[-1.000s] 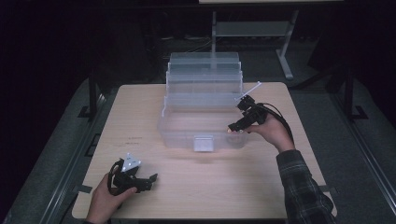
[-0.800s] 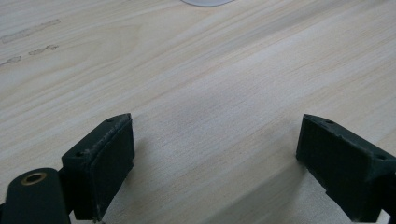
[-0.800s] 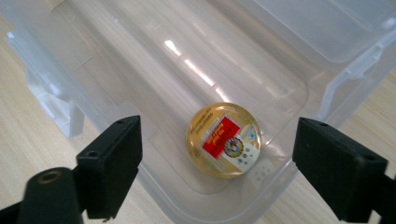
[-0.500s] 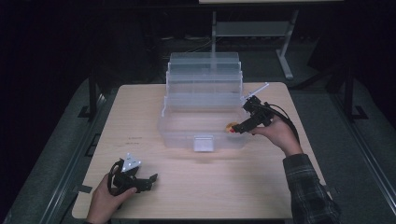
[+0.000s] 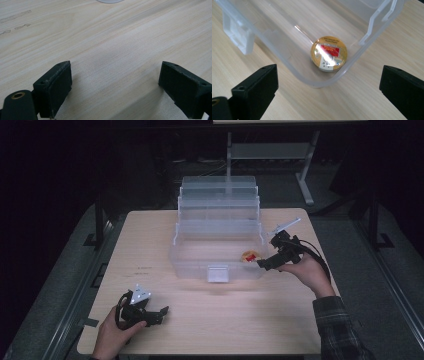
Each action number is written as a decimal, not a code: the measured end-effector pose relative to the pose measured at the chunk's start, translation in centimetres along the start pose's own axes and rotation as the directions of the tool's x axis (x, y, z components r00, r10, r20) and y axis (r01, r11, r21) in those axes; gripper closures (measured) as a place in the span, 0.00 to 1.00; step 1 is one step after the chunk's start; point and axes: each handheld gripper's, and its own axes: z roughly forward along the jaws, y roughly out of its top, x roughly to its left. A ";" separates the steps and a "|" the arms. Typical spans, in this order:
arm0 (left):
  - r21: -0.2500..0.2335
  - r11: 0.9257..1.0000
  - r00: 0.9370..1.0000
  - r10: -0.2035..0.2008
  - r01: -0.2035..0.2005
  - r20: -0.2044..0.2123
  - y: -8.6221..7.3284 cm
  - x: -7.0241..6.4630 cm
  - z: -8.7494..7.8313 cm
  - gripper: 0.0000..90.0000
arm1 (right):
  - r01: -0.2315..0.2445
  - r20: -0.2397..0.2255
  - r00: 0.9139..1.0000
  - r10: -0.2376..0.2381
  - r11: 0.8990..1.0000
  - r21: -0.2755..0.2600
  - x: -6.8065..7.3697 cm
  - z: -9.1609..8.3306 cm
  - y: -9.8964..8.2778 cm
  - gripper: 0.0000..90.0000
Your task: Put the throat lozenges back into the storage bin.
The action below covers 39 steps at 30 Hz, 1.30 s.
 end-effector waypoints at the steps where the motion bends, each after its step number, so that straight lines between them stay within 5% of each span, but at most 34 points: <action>1: 0.000 1.000 1.000 0.000 0.000 0.000 0.0 0.0 0.0 0.12 | -0.001 0.001 1.000 0.001 1.000 0.000 0.0 -0.1 -0.2 0.02; 39: -0.003 1.000 1.000 -0.001 0.001 0.000 0.0 0.0 0.0 0.12 | -0.095 0.043 0.994 0.098 0.993 -0.064 0.8 0.1 -10.6 0.00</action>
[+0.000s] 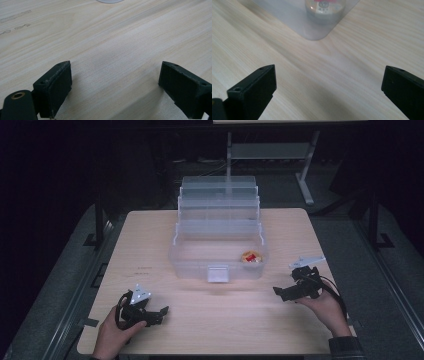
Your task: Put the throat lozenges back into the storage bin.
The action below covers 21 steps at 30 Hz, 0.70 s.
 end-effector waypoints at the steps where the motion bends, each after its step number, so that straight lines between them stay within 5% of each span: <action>1: 0.000 1.000 1.000 0.000 0.000 0.000 0.0 0.0 0.0 0.12 | -0.002 0.000 1.000 0.002 1.000 0.001 0.0 0.0 -0.4 0.00; 21: 0.003 1.000 1.000 0.003 -0.003 -0.001 0.0 0.0 0.0 0.12 | -0.036 0.000 0.999 0.036 0.999 -0.021 0.7 0.2 -5.9 0.00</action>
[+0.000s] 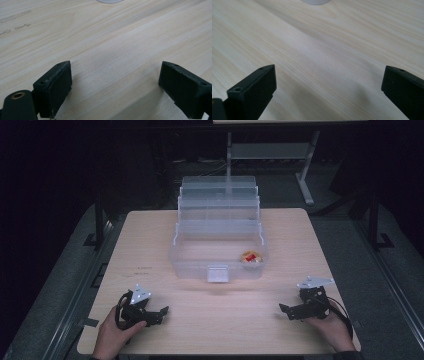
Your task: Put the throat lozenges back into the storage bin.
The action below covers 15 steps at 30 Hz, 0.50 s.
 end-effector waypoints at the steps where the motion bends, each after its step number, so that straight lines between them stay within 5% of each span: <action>1: 0.000 1.000 1.000 0.000 0.000 0.000 0.0 0.0 0.0 0.12 | 0.001 0.004 1.000 -0.001 1.000 0.004 0.0 0.1 -0.2 0.00; 15: -0.001 1.000 1.000 -0.001 0.001 0.000 0.0 0.0 0.0 0.12 | -0.001 0.011 1.000 0.001 1.000 0.007 0.2 0.8 -1.8 0.00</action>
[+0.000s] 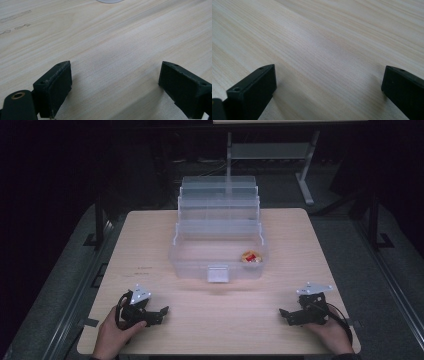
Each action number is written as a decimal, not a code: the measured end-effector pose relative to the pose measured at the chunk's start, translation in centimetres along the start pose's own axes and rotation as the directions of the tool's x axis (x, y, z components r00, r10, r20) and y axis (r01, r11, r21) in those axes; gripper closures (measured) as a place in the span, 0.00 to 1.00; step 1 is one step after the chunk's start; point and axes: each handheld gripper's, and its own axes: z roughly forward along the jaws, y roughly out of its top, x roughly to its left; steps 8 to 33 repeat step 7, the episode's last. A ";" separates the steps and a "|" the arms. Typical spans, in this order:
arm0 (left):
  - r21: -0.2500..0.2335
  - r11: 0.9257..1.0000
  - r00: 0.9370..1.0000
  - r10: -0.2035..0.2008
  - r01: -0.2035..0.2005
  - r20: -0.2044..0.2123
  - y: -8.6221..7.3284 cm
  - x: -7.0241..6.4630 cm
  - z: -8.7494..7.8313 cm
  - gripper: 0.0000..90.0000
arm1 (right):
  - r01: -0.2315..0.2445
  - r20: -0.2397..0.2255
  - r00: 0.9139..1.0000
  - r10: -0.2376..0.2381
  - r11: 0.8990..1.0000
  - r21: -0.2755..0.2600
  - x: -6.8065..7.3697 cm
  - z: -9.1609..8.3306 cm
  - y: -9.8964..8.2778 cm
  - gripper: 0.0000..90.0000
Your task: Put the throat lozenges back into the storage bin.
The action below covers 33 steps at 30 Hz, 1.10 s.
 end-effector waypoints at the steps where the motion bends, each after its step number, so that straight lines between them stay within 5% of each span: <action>1: 0.000 1.000 1.000 0.000 0.000 0.000 0.0 0.0 0.0 0.12 | 0.003 -0.001 1.000 -0.003 1.000 -0.007 0.0 0.0 -0.1 0.00; 5: 0.000 1.000 1.000 0.001 -0.001 -0.001 0.0 0.0 0.0 0.12 | 0.001 0.000 1.000 -0.001 0.998 -0.059 -0.1 0.1 -0.6 0.00; 33: 0.000 1.000 1.000 0.000 0.000 0.000 0.0 0.0 0.0 0.12 | 0.001 0.000 1.000 -0.001 0.998 -0.059 -0.1 0.1 -0.6 0.00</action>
